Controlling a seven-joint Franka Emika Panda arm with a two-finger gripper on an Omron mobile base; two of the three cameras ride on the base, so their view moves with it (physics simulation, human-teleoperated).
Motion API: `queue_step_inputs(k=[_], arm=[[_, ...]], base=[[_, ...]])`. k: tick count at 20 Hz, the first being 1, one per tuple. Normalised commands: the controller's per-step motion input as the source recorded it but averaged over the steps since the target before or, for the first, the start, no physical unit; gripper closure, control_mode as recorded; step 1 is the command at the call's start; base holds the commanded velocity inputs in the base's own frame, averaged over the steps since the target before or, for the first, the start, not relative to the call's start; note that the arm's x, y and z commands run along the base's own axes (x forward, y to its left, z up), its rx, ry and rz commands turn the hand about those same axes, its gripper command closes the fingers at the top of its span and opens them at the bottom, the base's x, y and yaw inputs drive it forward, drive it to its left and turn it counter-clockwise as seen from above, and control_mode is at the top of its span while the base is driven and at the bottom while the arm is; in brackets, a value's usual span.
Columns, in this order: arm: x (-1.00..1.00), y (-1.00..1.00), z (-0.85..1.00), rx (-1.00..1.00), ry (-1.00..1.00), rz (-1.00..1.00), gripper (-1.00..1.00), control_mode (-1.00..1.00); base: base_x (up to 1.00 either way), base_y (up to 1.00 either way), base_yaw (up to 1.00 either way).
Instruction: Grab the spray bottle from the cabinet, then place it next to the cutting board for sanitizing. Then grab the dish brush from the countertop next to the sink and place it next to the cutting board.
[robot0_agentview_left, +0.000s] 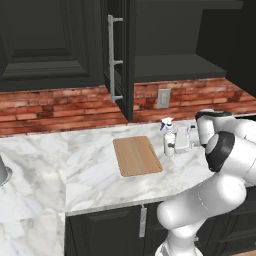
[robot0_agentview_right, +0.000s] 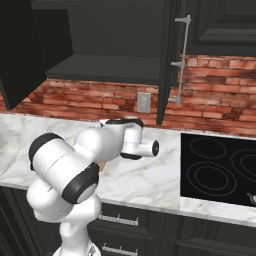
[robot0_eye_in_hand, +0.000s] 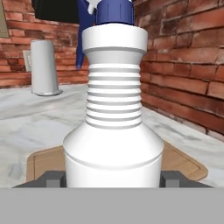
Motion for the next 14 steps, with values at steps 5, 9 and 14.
queue_step_inputs(k=[5,9,14], arm=[[0.0,0.0,-0.35,0.0,0.0,0.05,1.0,-1.0],[0.0,0.0,-0.34,0.0,0.0,0.05,1.0,-1.0],[0.0,0.0,-0.34,0.0,-0.02,0.05,1.0,-1.0]], base=[[0.0,0.0,0.0],[0.0,0.0,0.0],[0.0,0.0,0.0]])
